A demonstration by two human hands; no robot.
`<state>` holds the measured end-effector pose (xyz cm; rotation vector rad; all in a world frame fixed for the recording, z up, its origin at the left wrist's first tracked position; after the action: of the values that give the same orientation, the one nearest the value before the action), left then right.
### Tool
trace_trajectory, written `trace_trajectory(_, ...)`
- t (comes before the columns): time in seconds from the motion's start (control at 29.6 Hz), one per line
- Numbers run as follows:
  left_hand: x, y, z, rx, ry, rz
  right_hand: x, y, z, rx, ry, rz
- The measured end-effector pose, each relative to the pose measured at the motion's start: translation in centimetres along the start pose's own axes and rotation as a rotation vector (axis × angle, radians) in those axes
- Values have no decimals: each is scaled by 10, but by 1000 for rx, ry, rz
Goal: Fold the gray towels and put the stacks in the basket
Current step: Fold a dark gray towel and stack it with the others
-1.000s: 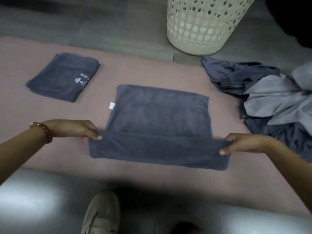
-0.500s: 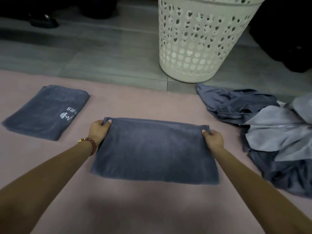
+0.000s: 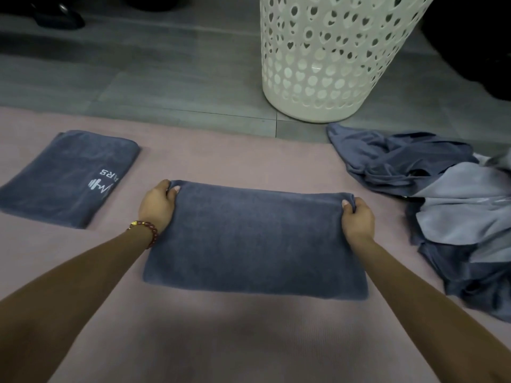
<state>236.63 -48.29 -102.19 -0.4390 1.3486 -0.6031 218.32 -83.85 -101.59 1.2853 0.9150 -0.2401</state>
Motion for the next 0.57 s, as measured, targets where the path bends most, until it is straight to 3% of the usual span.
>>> trace_trajectory(0.2, 5, 6, 0, -50, -16, -19, 3, 0, -6, 32, -73, 23)
trace_trajectory(0.34, 4, -5, -3, -10, -80, 157, 2, 12, -5, -58, -72, -182)
trace_trajectory(0.44, 7, -29, -13, 321, -151, 234, 6, 24, -9, -417, -119, -325)
trace_trajectory(0.54, 28, -57, -34, 853, 102, 299, 26, 39, -32, -900, 109, -404)
trace_trajectory(0.57, 37, -65, -41, 958, 193, 351, 35, 43, -43, -1014, 210, -461)
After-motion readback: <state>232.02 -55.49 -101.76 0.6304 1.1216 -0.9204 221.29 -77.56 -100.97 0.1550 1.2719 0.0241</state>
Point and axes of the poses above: each hand's wrist, its own z-axis towards the middle knuckle, its own x-axis out of the palm, y = z × x, the point moved 1 cm from there along z, towards the middle knuckle, and after that the axes turned 11 degrees about -y, right-handed, at the moved point
